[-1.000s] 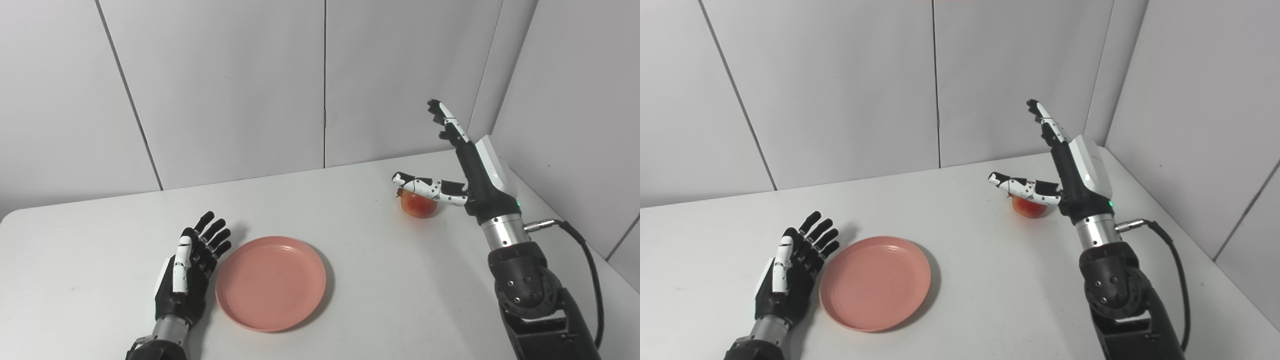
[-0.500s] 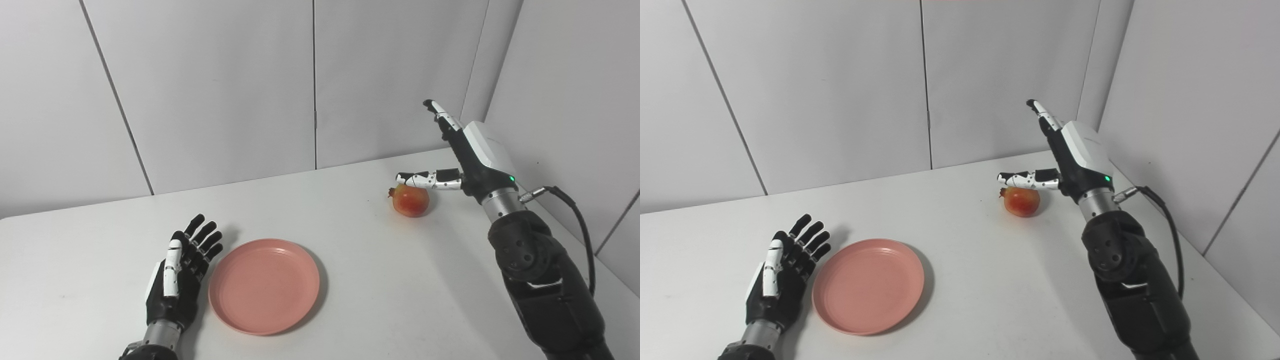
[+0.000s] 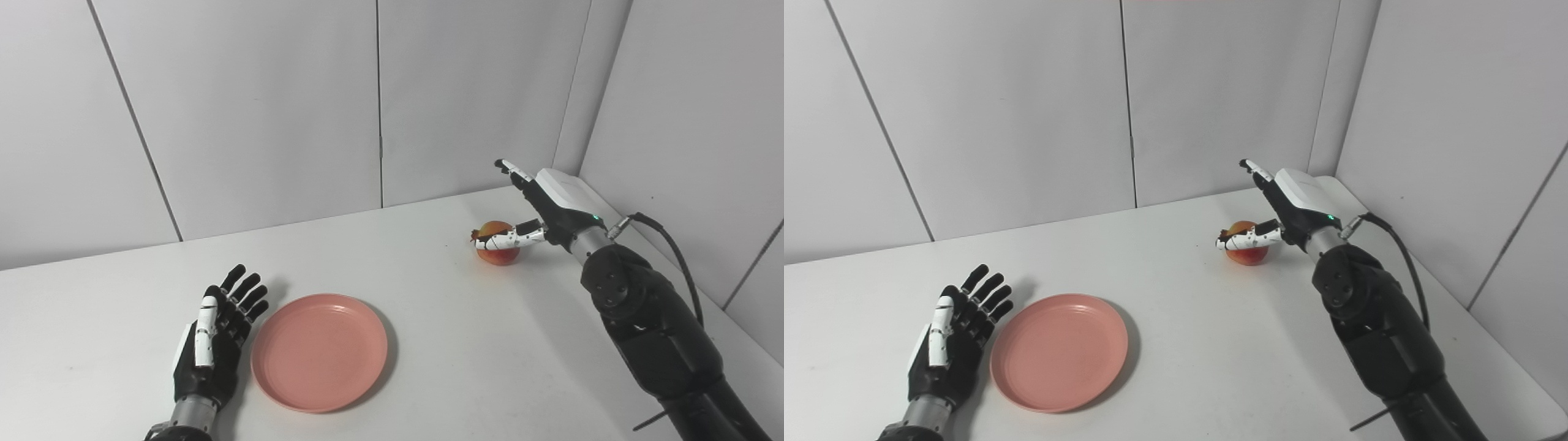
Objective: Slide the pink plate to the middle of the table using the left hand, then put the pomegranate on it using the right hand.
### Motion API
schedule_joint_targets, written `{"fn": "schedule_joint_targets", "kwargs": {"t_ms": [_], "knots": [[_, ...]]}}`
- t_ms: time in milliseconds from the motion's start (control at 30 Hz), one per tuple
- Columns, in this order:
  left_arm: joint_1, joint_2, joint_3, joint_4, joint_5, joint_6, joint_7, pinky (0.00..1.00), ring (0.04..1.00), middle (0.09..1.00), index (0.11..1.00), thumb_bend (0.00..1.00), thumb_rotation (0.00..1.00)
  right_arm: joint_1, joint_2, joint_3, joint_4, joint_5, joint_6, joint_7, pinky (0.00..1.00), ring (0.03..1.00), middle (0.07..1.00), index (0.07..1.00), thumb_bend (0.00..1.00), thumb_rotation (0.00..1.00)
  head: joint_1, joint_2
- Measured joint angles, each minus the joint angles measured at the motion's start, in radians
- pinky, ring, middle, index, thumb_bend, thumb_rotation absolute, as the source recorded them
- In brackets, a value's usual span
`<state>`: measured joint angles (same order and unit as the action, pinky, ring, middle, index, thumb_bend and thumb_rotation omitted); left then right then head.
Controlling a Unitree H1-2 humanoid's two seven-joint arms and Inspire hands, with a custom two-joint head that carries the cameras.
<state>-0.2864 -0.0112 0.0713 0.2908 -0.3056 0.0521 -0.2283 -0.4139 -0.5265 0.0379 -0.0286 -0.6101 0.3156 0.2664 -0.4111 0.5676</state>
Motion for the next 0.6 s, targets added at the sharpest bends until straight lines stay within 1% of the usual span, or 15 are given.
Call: {"fn": "schedule_joint_targets", "kwargs": {"t_ms": [167, 333, 467, 600], "knots": [[0.000, 0.000, 0.001, -0.001, -0.001, 0.001, 0.000, 0.87, 0.859, 0.863, 0.855, 0.38, 1.00, -0.012, 0.002, 0.027, 0.034, 0.000, 0.000, 0.000, 0.77, 0.879, 0.935, 0.950, 1.00, 0.44, -0.002, 0.008], [0.001, 0.001, 0.001, -0.004, -0.001, 0.002, -0.002, 0.87, 0.863, 0.867, 0.857, 0.39, 1.00, -0.040, 0.002, 0.042, 0.120, 0.004, 0.002, 0.000, 0.74, 0.868, 0.940, 0.952, 1.00, 0.44, 0.000, 0.015], [0.001, 0.001, 0.000, -0.005, -0.001, 0.003, -0.003, 0.87, 0.865, 0.867, 0.856, 0.39, 1.00, -0.053, 0.002, 0.057, 0.160, 0.004, 0.002, 0.000, 0.76, 0.876, 0.942, 0.952, 1.00, 0.43, 0.005, 0.017], [0.001, 0.001, 0.000, -0.006, 0.000, 0.003, -0.003, 0.87, 0.862, 0.867, 0.859, 0.39, 1.00, -0.062, 0.002, 0.058, 0.190, 0.010, 0.002, 0.000, 0.80, 0.898, 0.948, 0.958, 1.00, 0.42, 0.005, 0.018]]}}
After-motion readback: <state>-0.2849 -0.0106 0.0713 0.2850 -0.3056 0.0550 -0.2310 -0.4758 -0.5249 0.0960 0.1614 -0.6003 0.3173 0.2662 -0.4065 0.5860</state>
